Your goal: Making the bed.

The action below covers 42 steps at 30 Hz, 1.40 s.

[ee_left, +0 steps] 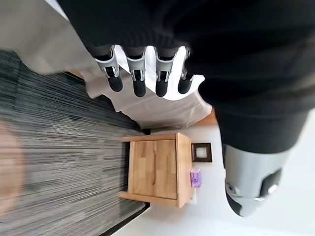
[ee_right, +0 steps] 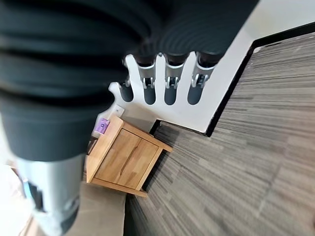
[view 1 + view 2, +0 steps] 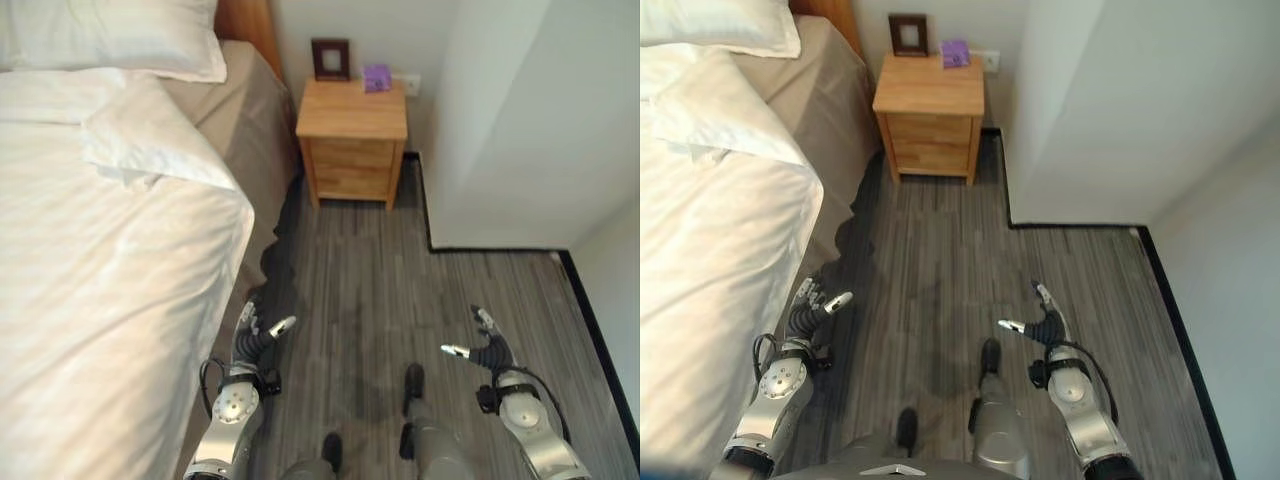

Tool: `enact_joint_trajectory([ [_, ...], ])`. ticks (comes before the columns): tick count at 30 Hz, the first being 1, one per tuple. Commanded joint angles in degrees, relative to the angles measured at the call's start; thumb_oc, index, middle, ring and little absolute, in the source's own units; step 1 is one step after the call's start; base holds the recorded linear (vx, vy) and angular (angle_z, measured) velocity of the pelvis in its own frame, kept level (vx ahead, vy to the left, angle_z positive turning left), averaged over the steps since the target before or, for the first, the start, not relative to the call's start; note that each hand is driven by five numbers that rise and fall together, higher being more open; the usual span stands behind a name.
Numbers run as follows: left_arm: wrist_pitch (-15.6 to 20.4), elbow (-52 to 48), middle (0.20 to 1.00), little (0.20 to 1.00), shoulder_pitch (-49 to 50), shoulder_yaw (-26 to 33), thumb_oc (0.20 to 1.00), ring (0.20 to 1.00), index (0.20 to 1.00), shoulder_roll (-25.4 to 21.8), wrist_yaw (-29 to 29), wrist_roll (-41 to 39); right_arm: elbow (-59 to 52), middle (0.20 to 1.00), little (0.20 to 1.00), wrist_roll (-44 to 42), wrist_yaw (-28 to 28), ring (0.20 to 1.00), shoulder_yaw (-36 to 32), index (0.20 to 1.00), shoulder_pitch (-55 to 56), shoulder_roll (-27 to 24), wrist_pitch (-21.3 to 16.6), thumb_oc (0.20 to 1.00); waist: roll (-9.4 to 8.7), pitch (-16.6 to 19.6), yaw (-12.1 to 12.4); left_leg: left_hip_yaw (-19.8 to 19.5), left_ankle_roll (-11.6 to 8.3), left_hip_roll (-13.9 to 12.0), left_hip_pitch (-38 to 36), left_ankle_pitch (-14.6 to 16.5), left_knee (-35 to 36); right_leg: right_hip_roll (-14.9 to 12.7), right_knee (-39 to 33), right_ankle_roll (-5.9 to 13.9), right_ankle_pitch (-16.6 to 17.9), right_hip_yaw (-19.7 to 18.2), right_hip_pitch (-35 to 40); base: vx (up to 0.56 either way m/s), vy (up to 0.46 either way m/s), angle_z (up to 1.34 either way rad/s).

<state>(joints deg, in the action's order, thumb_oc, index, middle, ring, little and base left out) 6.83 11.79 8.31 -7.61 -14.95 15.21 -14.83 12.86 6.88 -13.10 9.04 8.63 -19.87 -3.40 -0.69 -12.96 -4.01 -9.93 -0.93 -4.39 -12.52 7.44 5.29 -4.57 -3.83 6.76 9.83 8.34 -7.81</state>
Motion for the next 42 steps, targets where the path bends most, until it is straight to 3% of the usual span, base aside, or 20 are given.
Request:
enact_joint_trajectory([
  [1, 2.55, -4.03, 1.0, 1.0, -1.8, 0.46, 1.0, 1.0, 1.0, -1.66, -0.12, 1.5, -2.26, 1.0, 1.0, 1.63, 0.23, 1.0, -0.97, 1.0, -3.96, -1.79, -2.79, 1.0, 0.96, 0.43, -0.72, 3.49, -5.4, -5.06, -5.19, 1.59, -14.94, 0.31, 0.39, 0.2, -3.05, -0.82, -1.91, 0.4, -0.224, 0.17],
  [2, 2.28, -4.16, 1.0, 1.0, -1.85, 0.28, 1.0, 1.0, 1.0, -1.2, -0.28, 0.33, -1.57, 1.0, 1.0, 2.23, 0.08, 1.0, -0.45, 1.0, -4.92, -2.69, -2.8, 1.0, 1.03, -0.29, -0.25, 3.34, -6.02, -4.94, -1.04, -3.7, -23.6, 0.78, 0.08, -1.16, -4.12, -0.78, 0.31, 0.39, -0.412, -0.09],
  [3, 2.07, -5.59, 1.0, 1.0, -1.85, -0.5, 1.0, 1.0, 1.0, -1.46, -0.74, -0.28, -2.38, 1.0, 1.0, 1.41, -0.43, 1.0, -0.53, 1.0, -5.77, -3.67, -2.8, 1.0, -1.51, -3.24, 1.06, 3.74, -5.93, -2.81, 9.1, -11.7, -41.92, -0.62, -0.5, -3.98, -5.2, -1.04, 4.48, 0.38, -0.475, -0.2],
  [5, 2.46, -6.16, 1.0, 1.0, -2.12, -0.69, 1.0, 1.0, 1.0, -1.6, -0.65, -0.35, -2.04, 1.0, 1.0, 0.73, -1.03, 1.0, -0.64, 1.0, -6.53, -4.2, -2.97, 1.0, -2.45, -4.21, 1.78, 5.75, -4.64, -3.12, 13.91, -9.83, -47.65, -0.64, -1.13, -4.7, -6.37, -1.16, 6.01, 0.3, -0.286, -0.41],
  [6, 2.27, -6.5, 1.0, 1.0, -2.68, -0.98, 1.0, 1.0, 1.0, -1.5, -0.94, -0.82, -1.0, 1.0, 1.0, 0.58, -1.08, 1.0, -0.99, 1.0, -7.56, -5.1, -1.83, 1.0, -2.76, -5.5, 4.09, 10.25, -3.99, -4.2, 19.3, -6.64, -47.55, -0.82, -1.17, -4.82, -9.02, -1.49, 8.81, 0.35, -0.085, -0.34],
  [8, 2.24, -6.65, 1.0, 1.0, -2.28, -0.94, 1.0, 1.0, 1.0, -1.09, -0.85, -0.6, -0.64, 1.0, 1.0, 0.25, -1.09, 1.0, -0.96, 1.0, -7.81, -5.22, -1.49, 1.0, -2.07, -5.62, 5.76, 13.04, -3.51, -2.34, 23.24, -4.15, -40.63, -0.16, -1.17, -4.41, -11.35, -2.55, 11.37, 0.56, -0.009, -0.53],
  [9, 2.37, -6.82, 1.0, 1.0, -1.1, -0.52, 1.0, 1.0, 1.0, -0.24, -0.74, -0.02, -0.6, 1.0, 1.0, 0.27, -0.78, 1.0, -0.9, 1.0, -7.4, -5.01, -1.73, 1.0, -1.52, -4.86, 7.44, 14.46, -1.95, 0.37, 24.1, -2.84, -27.17, 0.31, -1.17, -3.48, -13.46, -4.19, 13.54, 0.62, 0.127, -0.75],
  [13, 1.94, -7.32, 1.0, 1.0, -0.25, -0.6, 1.0, 1.0, 1.0, -0.15, -0.91, 0.73, 1.7, 1.0, 1.0, 0.99, -1.31, 1.0, -0.71, 1.0, -6.47, -5.63, -1.96, 1.0, 0.89, -4.41, 9.93, 18.64, -3.48, -1.12, 28.07, -13.87, -1.06, 2.77, -1.17, -3.29, -18.52, -4.59, 19.48, 0.53, 0.09, -0.49],
  [16, 2.03, -7.26, 1.0, 1.0, -0.14, -0.44, 1.0, 1.0, 1.0, -0.02, -1.01, 0.96, 2.2, 1.0, 1.0, 1.53, -1.72, 1.0, -1.2, 1.0, -5.59, -5.64, -1.49, 1.0, 0.51, -4.24, 10.2, 22.68, -3.18, -1.47, 30.36, -13.73, -0.29, 3.02, -1.17, -3.25, -19.76, -4.15, 22.39, 0.37, 0.075, -0.11],
  [17, 1.91, -7.54, 1.0, 1.0, 0.67, 0.01, 1.0, 1.0, 1.0, 0.24, -1.07, 1.36, 2.42, 1.0, 1.0, 1.59, -1.71, 1.0, -1.21, 1.0, -4.49, -4.71, -1.37, 1.0, 0.77, -3.32, 10.13, 27.22, -2.62, -2.42, 29.14, -16.39, -0.98, 4.17, -1.17, -3.46, -20.75, -4.49, 24.3, 0.3, 0.074, -0.21],
  [19, 1.91, -7.81, 1.0, 1.0, 1.22, 0.05, 1.0, 1.0, 1.0, 0.13, -1.13, 1.53, 2.27, 1.0, 1.0, 1.64, -1.7, 1.0, -1.08, 1.0, -4.1, -4.43, -1.21, 1.0, 0.7, -3.19, 10.09, 29.55, -2.47, -3.2, 28.76, -18.07, -2.1, 4.38, -1.17, -3.77, -21.43, -4.74, 25.12, 0.3, 0.065, -0.14],
  [23, 1.42, -8.16, 1.0, 1.0, 2.91, 0.74, 1.0, 1.0, 1.0, -0.81, -1.53, 1.79, 0.87, 1.0, 1.0, 3.01, -0.83, 1.0, -0.48, 1.0, -2.69, -2.62, -0.64, 1.0, -2.45, -1.26, 9.71, 36.41, -0.64, -5.29, 26.41, -19.04, -3.5, 3.06, -1.17, -2.93, -21.85, -3.52, 27.83, 0.37, 0.089, -0.05],
  [26, 0.88, -7.62, 1.0, 1.0, 2.53, 0.29, 1.0, 1.0, 1.0, -2.01, -1.46, 1.85, 0.93, 1.0, 1.0, 4.09, -1.14, 1.0, -0.08, 1.0, -3.26, -1.36, -0.84, 1.0, -5.29, 0.12, 10.78, 36.14, 1.58, -2.83, 24.05, -16.13, -2.28, 1.18, 8.13, 0.63, -19.38, -1.86, 25.81, 0.41, 0.168, 0.3],
  [27, 0.45, -7.35, 1.0, 1.0, 2.07, 0.07, 1.0, 1.0, 1.0, -2.67, -1.2, 2.37, 1.08, 1.0, 1.0, 4.48, -1.27, 1.0, 0.11, 1.0, -3.72, -1.22, -0.79, 1.0, -6.12, 0.13, 10.3, 34.44, 2.25, -0.67, 21.77, -13.42, -1.63, -0.08, 13.97, 3.4, -16.83, -1.41, 24.07, 0.3, 0.163, 0.28],
  [29, 0.18, -7.05, 1.0, 1.0, 0.65, 0.19, 1.0, 1.0, 1.0, -4.23, -0.73, 3.05, 0.42, 1.0, 1.0, 4.87, -1.46, 1.0, 0.31, 1.0, -4.85, -0.63, -0.9, 1.0, -6.26, -0.89, 9.3, 34.22, 3.68, -0.43, 19.26, -12.16, -1.84, -1.04, 26.68, 6.67, -7.73, -2.06, 17.4, 0.23, 0.099, 0.36],
  [31, 0.34, -7.05, 1.0, 1.0, -0.04, 0.2, 1.0, 1.0, 1.0, -4.83, -0.18, 3.17, -0.38, 1.0, 1.0, 4.66, -1.67, 1.0, 0.28, 1.0, -5.31, -0.51, -1.15, 1.0, -5.94, -1.24, 8.53, 32.67, 4.07, -0.21, 17.7, -11.03, -1.51, -0.65, 31.41, 7.14, -5.1, -3.2, 14.59, 0.22, 0.061, 0.82],
  [33, 0.7, -6.74, 1.0, 1.0, -1.41, 1.06, 1.0, 1.0, 1.0, -5.4, 0.43, 2.38, -1.01, 1.0, 1.0, 4.49, -1.61, 1.0, 0.47, 1.0, -5.84, -0.13, -1.38, 1.0, -4.24, -1.7, 7.0, 28.79, 4.04, -0.27, 13.66, -8.53, -0.52, -2.94, 35.47, 5.48, -6.82, -2.07, 7.88, 0.48, 0.032, 1.03],
  [36, 0.77, -6.68, 1.0, 1.0, -1.8, 1.63, 1.0, 1.0, 1.0, -5.67, 0.01, 0.74, -1.38, 1.0, 1.0, 4.26, -1.47, 1.0, 0.68, 1.0, -6.15, -0.26, -1.17, 1.0, -4.04, -2.29, 6.04, 23.93, 3.04, 0.3, 11.89, -7.0, -0.29, -4.29, 27.79, 2.23, -12.77, -0.49, 5.24, 0.46, -0.058, 1.23],
  [40, 0.53, -6.44, 1.0, 1.0, -2.01, 1.95, 1.0, 1.0, 1.0, -5.8, -0.49, 0.77, -1.36, 1.0, 1.0, 3.27, -1.47, 1.0, 0.18, 1.0, -5.84, -0.51, -0.93, 1.0, -4.48, -2.41, 4.53, 17.45, 1.82, 1.36, 11.07, -5.46, -0.29, -0.96, 15.79, 0.59, -15.4, -6.67, 3.91, 0.32, -0.117, 1.55],
  [42, 0.35, -5.22, 1.0, 1.0, -2.46, 2.6, 1.0, 1.0, 1.0, -6.36, -0.91, 1.41, -1.89, 1.0, 1.0, 1.74, -1.49, 1.0, -0.68, 1.0, -4.54, -0.95, -1.11, 1.0, -5.26, -2.64, 2.56, 10.36, 0.98, 3.27, 10.11, -4.48, -0.29, 3.8, 8.94, -0.05, -12.8, -17.06, 0.11, 0.4, -0.156, 1.76],
])
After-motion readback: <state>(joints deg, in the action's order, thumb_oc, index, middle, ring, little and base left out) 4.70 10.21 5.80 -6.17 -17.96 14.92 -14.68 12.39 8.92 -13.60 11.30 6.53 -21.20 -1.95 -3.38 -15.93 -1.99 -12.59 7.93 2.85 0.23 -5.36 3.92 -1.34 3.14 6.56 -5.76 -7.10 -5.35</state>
